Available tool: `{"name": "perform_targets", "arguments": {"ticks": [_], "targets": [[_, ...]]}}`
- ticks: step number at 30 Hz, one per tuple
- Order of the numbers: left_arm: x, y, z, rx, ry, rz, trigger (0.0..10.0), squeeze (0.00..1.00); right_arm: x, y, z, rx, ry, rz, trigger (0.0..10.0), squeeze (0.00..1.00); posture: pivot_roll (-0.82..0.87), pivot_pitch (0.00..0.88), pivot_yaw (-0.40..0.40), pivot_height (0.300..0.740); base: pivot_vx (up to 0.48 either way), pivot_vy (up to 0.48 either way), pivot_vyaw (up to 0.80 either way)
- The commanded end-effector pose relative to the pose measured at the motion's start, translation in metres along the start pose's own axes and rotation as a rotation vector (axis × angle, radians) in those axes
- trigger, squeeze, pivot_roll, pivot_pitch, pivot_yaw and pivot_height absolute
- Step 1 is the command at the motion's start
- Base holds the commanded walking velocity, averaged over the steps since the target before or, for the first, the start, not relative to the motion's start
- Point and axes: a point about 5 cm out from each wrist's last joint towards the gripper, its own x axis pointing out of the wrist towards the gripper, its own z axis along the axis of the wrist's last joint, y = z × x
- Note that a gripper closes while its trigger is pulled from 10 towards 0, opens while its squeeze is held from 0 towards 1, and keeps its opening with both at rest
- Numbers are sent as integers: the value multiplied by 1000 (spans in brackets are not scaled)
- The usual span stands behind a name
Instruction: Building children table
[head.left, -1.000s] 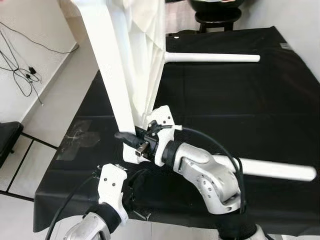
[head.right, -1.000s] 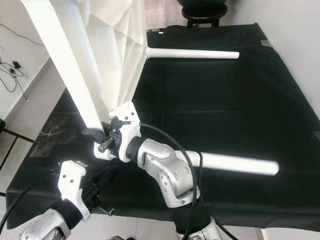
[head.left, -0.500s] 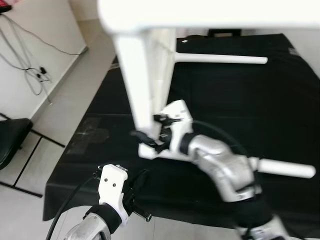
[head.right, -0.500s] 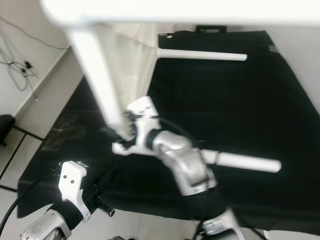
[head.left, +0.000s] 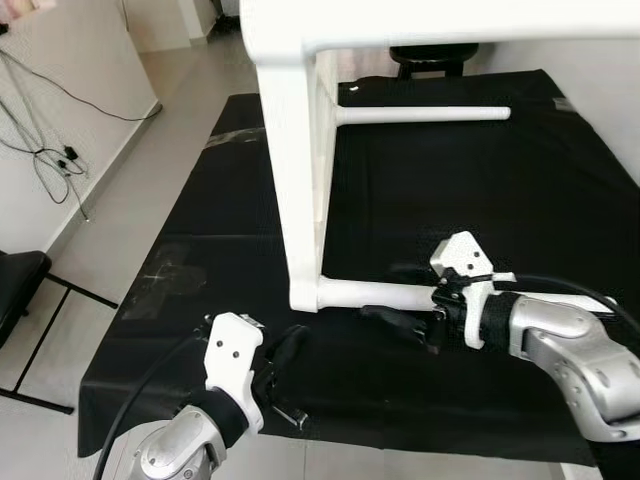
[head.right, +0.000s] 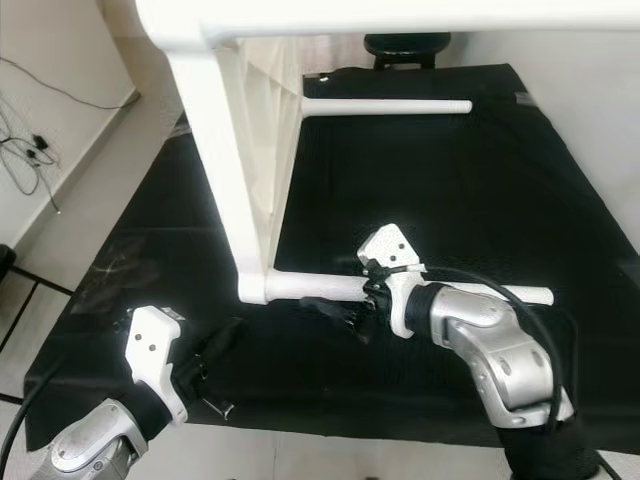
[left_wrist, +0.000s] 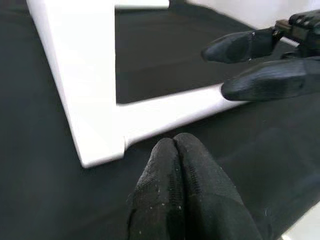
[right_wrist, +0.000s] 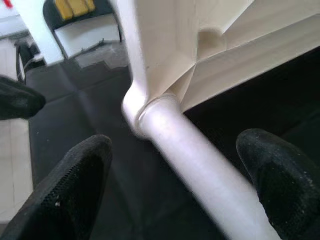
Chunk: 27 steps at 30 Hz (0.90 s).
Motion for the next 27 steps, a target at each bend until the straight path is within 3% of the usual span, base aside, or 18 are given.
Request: {"name": "perform_targets", "arguments": {"ticks": [1,4,7,8,11,16,22,25,27], "targets": [[0,4,-3,-12,16,13,10000,0,-2,-11,6,-19,-49,-96,10000,1000,-130,137,76,740,0,0,0],[3,6,1,-24,-6,25,10000,0,-5,-22,9,-24,-74,-183,10000,961,-140,142,76,740,0,0,0],[4,7,2,-32,-12,27,10000,0,-6,-24,8,-16,-71,-195,10000,961,-140,142,76,740,0,0,0],[5,7,2,-38,-17,30,10000,0,-1,-25,14,-65,-89,-243,10000,0,-142,145,75,740,0,0,0],[7,7,2,-50,-25,35,10000,0,6,-25,27,-147,-146,-327,10000,0,-142,145,74,740,0,0,0],[11,5,5,-36,-28,0,10000,0,14,-24,27,-218,-147,-409,10000,0,-144,147,77,740,0,0,0],[22,6,11,-17,-61,16,10000,0,23,-22,21,-223,-138,-459,10000,0,-144,147,84,740,0,0,0],[29,12,14,4,-98,92,10000,0,35,-17,18,-230,-139,-482,10000,0,-141,145,87,740,0,0,0],[29,12,14,4,-98,92,10000,0,35,-17,18,-230,-139,-482,10000,0,-141,145,87,740,0,0,0]]}}
